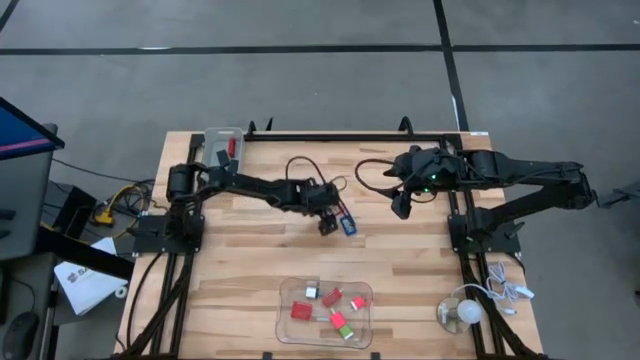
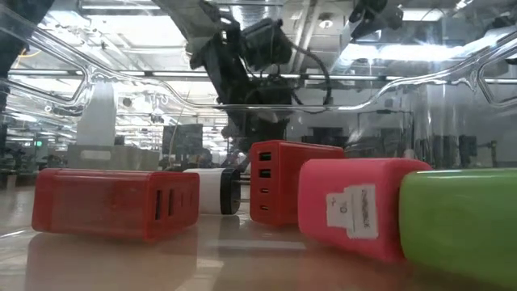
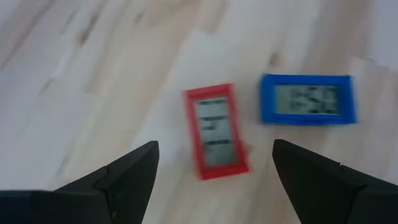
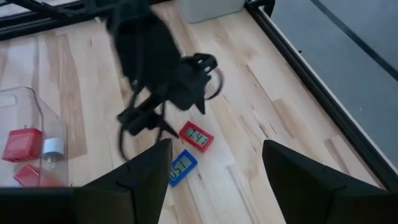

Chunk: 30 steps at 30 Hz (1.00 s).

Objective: Pick & Place Office items
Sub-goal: Put the red digital clock into the gray bin

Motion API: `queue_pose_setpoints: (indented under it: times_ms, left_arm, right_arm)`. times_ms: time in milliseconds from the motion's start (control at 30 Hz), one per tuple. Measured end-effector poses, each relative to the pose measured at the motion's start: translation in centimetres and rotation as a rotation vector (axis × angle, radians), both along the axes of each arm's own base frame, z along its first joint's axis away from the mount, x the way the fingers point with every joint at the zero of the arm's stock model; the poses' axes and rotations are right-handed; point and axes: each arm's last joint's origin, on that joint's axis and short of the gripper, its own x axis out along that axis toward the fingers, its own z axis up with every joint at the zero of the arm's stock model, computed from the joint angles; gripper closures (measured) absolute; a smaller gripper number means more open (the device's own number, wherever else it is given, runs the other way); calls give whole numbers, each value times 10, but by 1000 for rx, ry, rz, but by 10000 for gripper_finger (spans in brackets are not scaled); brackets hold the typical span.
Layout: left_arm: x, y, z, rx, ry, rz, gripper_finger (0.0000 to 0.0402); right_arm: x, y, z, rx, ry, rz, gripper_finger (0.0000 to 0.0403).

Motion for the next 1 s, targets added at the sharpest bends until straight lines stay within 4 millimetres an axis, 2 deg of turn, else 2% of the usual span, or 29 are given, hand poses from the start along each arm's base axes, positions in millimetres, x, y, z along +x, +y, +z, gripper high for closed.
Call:
queue_pose_setpoints:
  times_ms: [133, 500, 800, 900, 1000]
  left_arm:
    - [-3, 10, -1, -37, 13, 36, 92]
    - [-2, 10, -4, -97, 2, 64, 92]
    - [1, -13, -4, -107, -11, 27, 92]
    - [3, -13, -2, -128, -43, 9, 92]
    - [7, -4, -6, -127, -63, 10, 92]
  right_arm:
    - [0, 0, 0, -10, 0, 8, 159]
    - [2, 0, 2, -47, -11, 40, 159]
    - [2, 6, 3, -50, -16, 75, 159]
    - [2, 9, 3, -50, -16, 87, 159]
    - [2, 11, 3, -51, -24, 96, 159]
